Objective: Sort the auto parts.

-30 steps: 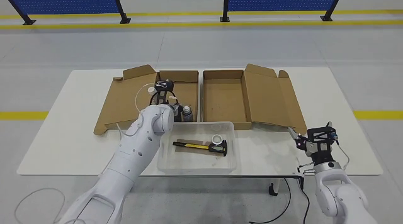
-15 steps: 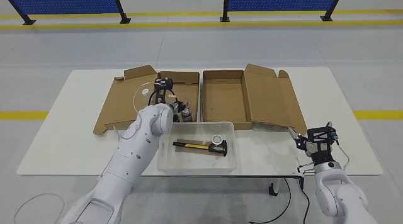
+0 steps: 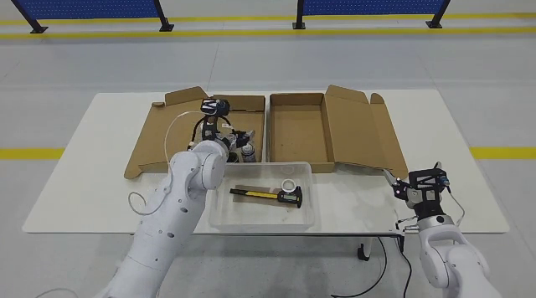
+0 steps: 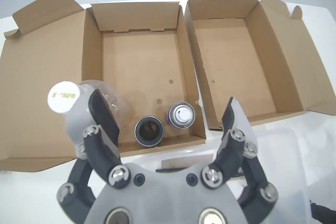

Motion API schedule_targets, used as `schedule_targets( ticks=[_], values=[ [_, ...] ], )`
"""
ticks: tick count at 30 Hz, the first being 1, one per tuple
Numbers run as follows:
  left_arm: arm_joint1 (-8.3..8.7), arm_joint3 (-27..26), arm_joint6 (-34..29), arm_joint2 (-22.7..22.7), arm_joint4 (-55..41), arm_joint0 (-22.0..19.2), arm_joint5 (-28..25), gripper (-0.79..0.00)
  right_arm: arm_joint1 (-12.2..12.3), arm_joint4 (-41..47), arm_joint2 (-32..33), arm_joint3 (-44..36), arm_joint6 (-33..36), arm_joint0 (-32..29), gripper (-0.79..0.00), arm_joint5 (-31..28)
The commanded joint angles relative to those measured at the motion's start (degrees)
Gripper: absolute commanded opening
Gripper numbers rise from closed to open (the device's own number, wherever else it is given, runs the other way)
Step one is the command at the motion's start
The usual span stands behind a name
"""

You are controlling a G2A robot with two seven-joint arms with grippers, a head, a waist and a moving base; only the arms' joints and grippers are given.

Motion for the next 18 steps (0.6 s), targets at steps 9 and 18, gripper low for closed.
schedule_targets(
  ticks=[9, 18],
  values=[
    [1.12, -10.91, -8.17, -0.29, -1.45, 5.49, -11.68, 0.0, 0.0, 0.0, 0.0, 0.0, 0.0, 0.0, 0.0, 0.0],
    [1.33, -10.72, -9.54, 1.46, -2.21, 6.96, -15.65, 0.0, 0.0, 0.0, 0.0, 0.0, 0.0, 0.0, 0.0, 0.0]
  ],
)
